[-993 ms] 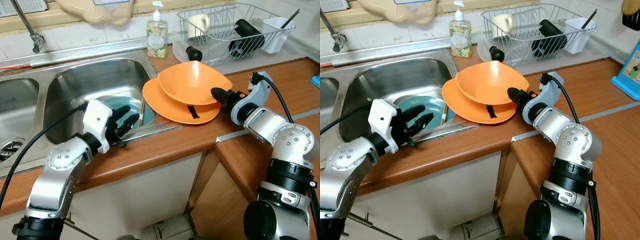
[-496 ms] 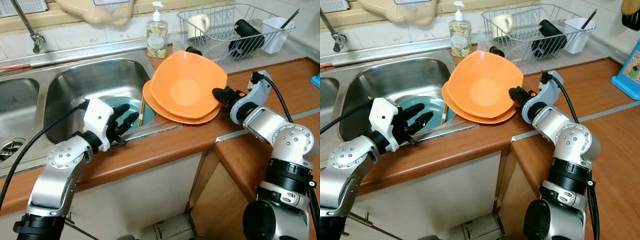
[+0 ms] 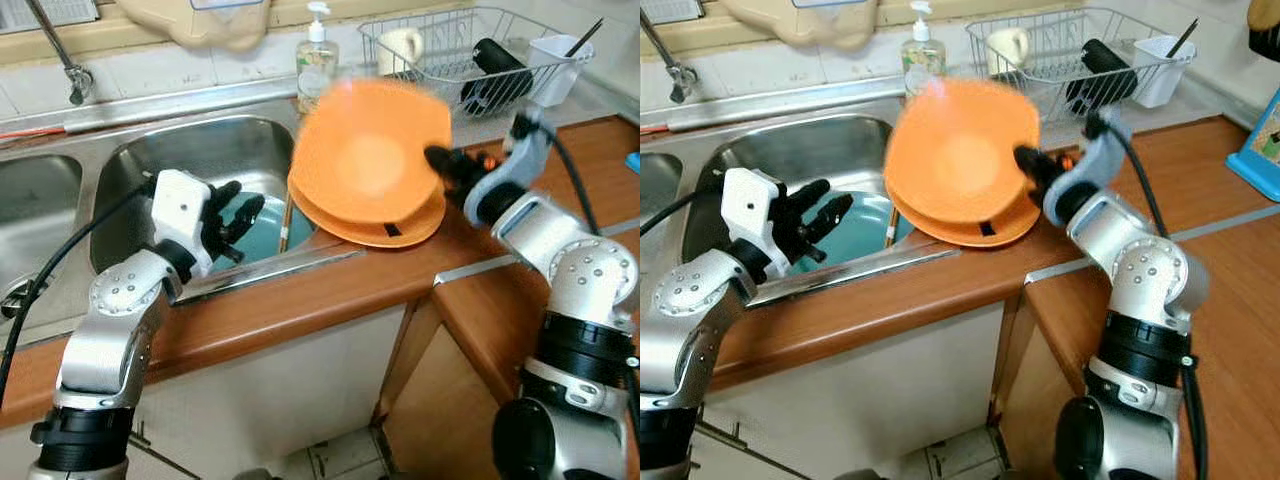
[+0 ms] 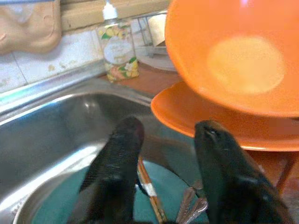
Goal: Kitchen organization
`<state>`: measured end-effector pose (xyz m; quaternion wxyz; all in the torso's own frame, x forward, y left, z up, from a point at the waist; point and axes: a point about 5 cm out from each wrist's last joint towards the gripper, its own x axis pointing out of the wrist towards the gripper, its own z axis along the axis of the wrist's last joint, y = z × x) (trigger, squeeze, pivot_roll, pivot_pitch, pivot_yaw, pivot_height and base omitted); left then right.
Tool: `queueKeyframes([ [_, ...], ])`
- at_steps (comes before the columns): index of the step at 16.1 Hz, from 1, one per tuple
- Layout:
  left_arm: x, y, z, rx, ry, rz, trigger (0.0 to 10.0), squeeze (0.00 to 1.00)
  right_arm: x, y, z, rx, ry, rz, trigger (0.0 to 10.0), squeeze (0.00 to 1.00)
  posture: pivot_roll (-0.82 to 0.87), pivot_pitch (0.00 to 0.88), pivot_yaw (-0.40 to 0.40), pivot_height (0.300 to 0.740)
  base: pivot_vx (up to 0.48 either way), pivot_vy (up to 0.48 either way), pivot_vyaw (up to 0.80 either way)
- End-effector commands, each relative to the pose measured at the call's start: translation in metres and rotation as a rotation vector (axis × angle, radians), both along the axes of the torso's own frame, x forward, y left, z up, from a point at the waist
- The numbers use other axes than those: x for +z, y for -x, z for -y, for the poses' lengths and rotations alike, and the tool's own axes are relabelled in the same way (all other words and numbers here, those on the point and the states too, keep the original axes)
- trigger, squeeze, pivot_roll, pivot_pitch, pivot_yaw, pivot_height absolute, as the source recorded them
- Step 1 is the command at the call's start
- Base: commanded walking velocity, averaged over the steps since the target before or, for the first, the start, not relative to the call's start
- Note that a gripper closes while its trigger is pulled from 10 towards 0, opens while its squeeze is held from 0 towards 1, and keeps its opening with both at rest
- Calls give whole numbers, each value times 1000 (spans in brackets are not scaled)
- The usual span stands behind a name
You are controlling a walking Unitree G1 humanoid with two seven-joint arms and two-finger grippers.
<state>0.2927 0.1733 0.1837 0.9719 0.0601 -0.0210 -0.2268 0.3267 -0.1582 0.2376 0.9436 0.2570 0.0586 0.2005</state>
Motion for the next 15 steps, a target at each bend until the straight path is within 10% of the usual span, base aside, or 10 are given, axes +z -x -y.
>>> queueKeyframes([
  [1, 6, -5, -4, 29, 22, 18, 10000, 851, 23, 11, -17, 127, 36, 166, 0, 0, -13, 0, 60, 740, 0, 0, 0],
  [2, 6, -5, -4, 29, 22, 18, 10000, 851, 23, 11, -17, 127, 36, 166, 0, 0, -13, 0, 60, 740, 0, 0, 0],
  [3, 9, -8, -3, 39, 49, 27, 10000, 0, 28, 17, -23, 190, 63, 219, 0, 0, -13, 0, 58, 740, 0, 0, 0],
  [9, 16, -12, -2, 46, 202, 21, 10000, 0, 30, 33, -40, 340, 143, 316, 0, 0, -14, 0, 61, 740, 0, 0, 0],
  [15, 14, -9, -18, 88, 197, 6, 10000, 0, 26, 15, -17, 116, 228, 318, 0, 0, -11, 0, 62, 740, 0, 0, 0],
])
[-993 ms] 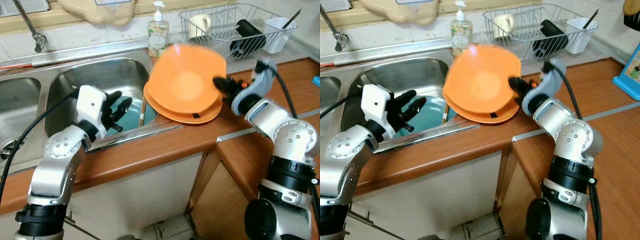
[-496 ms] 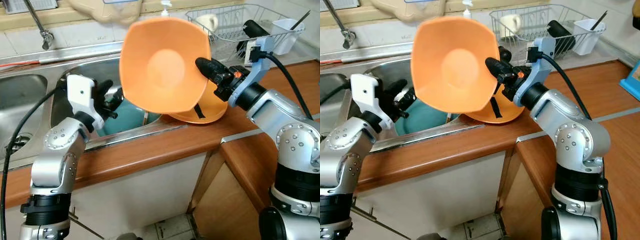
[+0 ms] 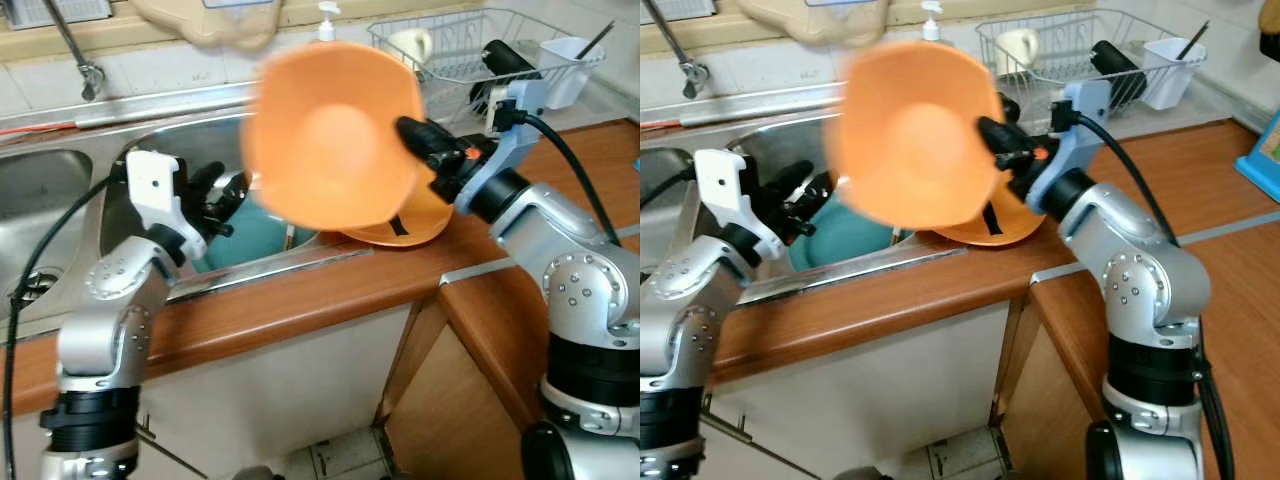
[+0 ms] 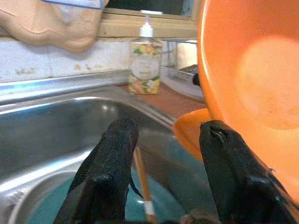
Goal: Kitchen organization
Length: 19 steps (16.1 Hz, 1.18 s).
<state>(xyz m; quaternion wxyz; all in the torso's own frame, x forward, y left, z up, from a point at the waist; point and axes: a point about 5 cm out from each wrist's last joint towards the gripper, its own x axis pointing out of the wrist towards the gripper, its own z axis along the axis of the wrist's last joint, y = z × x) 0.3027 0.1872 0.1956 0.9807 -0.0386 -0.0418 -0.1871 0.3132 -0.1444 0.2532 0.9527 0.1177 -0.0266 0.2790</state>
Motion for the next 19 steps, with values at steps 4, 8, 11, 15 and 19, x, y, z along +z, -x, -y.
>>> queueKeyframes([
  [4, 7, 4, -5, -22, 20, 20, 10000, 0, 6, 2, -12, 16, 77, 79, 0, 0, -8, 0, 58, 740, 0, 0, 0],
  [8, -2, 7, 13, -127, 11, -16, 10000, 0, 11, 12, -31, 148, 55, 124, 0, 0, -10, 0, 58, 740, 0, 0, 0],
  [11, -3, 5, 13, -121, 25, -33, 10000, 0, 13, 17, -34, 192, 3, 134, 0, 0, -12, 0, 60, 740, 0, 0, 0],
  [15, -4, 0, 1, -34, 35, -37, 2588, 0, 13, 17, -32, 191, -12, 133, 0, 0, -10, 0, 60, 740, 0, 0, 0],
  [19, -2, 1, 4, -58, 59, -33, 0, 0, 13, 16, -32, 190, -14, 134, 0, 0, -9, 0, 59, 740, 0, 0, 0],
])
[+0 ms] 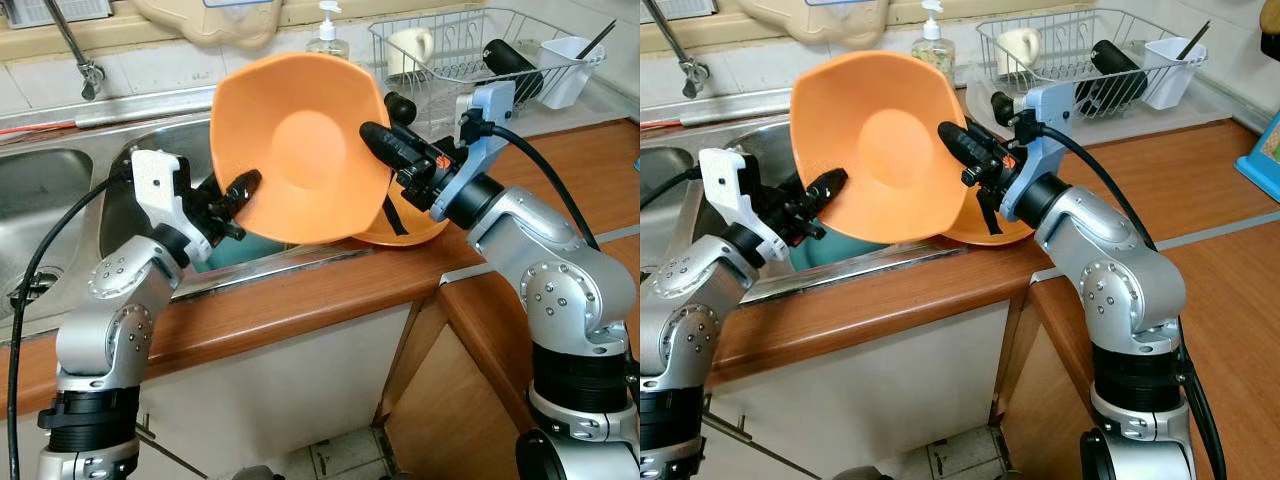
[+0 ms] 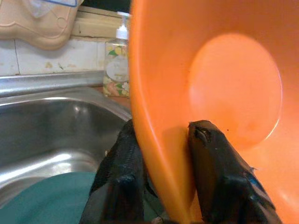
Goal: Kitchen organization
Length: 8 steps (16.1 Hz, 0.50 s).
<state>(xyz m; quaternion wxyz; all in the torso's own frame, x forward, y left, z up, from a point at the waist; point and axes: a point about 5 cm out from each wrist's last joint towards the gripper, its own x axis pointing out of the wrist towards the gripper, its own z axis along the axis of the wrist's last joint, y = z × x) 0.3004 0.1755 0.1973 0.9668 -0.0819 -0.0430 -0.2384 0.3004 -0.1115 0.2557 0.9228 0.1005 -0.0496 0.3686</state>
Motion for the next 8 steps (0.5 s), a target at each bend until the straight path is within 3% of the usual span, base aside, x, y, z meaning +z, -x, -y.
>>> queueKeyframes([
  [1, -4, -2, -7, 46, -20, -25, 0, 0, 10, 3, 1, 10, -37, 54, 0, 0, -9, 0, 59, 740, 0, 0, 0],
  [6, -6, -1, -4, 40, 6, -31, 0, 0, 8, 4, 1, 5, -31, 48, 0, 0, -9, 0, 61, 740, 0, 0, 0],
  [7, -6, -1, -3, 39, 15, -32, 0, 0, 8, 4, 1, 3, -29, 47, 784, 0, -9, 0, 62, 740, 0, 0, 0],
  [8, -6, -1, -2, 37, 21, -31, 0, 0, 7, 3, 1, -8, -17, 48, 10000, 0, -9, 0, 62, 740, 0, 0, 0],
])
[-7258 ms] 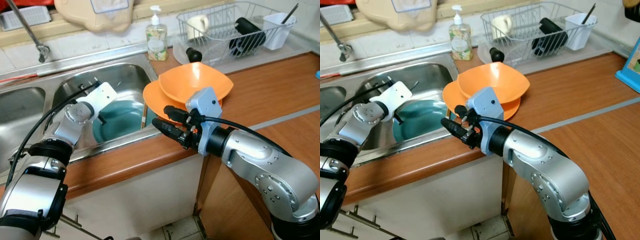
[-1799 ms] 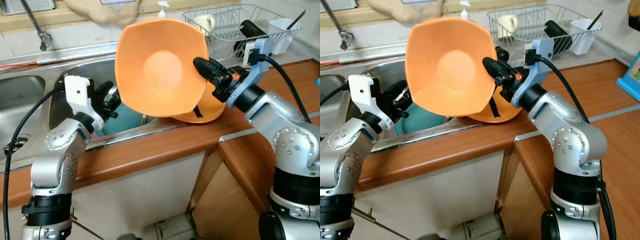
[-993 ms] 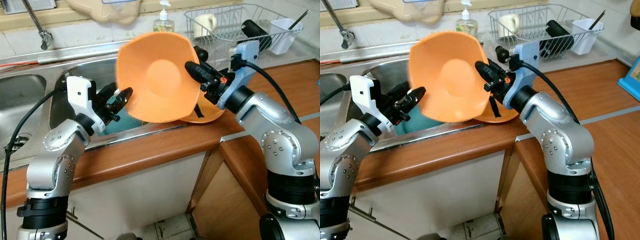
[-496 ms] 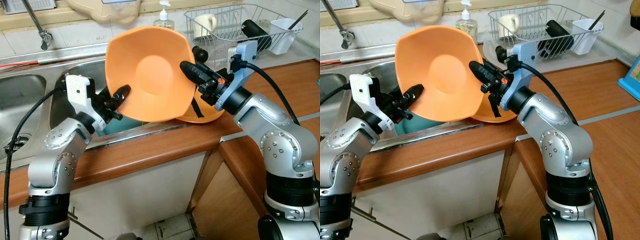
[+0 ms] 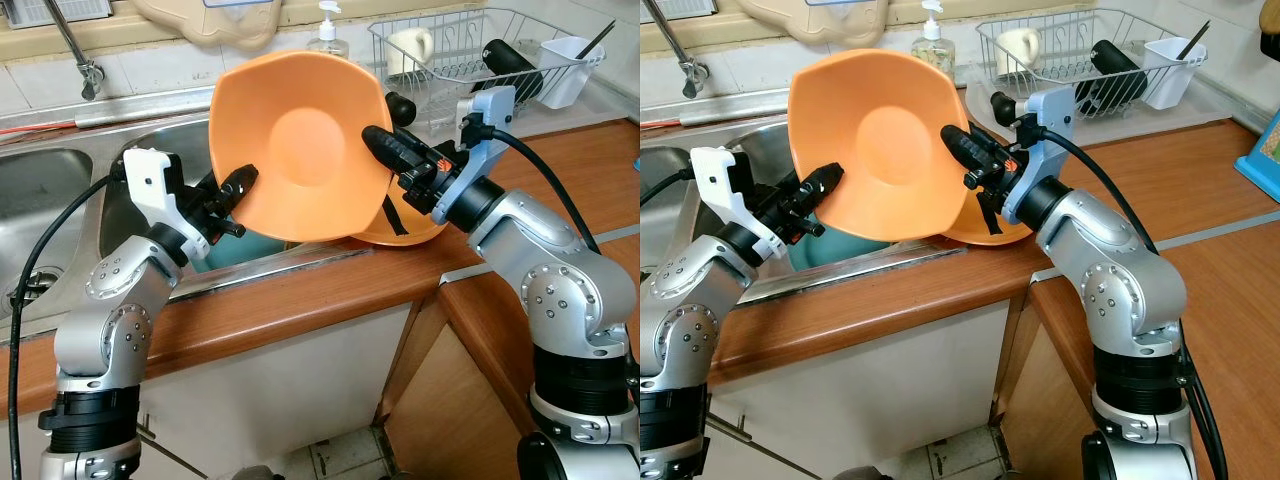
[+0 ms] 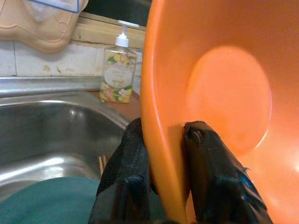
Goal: Kitchen organization
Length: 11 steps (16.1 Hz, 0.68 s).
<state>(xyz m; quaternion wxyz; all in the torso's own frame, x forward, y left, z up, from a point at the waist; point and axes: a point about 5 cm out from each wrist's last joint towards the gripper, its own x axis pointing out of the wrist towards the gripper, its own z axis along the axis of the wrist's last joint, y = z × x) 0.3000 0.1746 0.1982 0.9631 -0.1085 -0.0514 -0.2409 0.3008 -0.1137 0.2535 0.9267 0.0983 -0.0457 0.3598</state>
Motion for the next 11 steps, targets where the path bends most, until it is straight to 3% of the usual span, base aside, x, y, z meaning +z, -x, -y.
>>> queueKeyframes([
  [1, -6, -1, -2, 43, -27, -35, 0, 0, 8, 3, -1, -1, -12, 55, 10000, 0, -9, 0, 63, 740, 0, 0, 0],
  [5, -1, -2, -4, 53, 16, -19, 0, 0, 5, -2, 3, -52, 6, 43, 10000, 0, -9, 0, 64, 740, 0, 0, 0],
  [6, -1, -2, -5, 55, 23, -17, 0, 0, 5, -2, 3, -57, 5, 41, 10000, 408, -9, 0, 64, 740, 0, 0, 0],
  [7, 0, -2, -5, 58, 38, -15, 0, 0, 5, -3, 5, -70, 4, 39, 10000, 1000, -11, 0, 65, 740, 0, 0, 0],
  [11, 3, -4, -6, 70, 84, -6, 0, 0, 6, -4, 6, -88, 6, 41, 10000, 1000, -13, 0, 66, 740, 0, 0, 0],
])
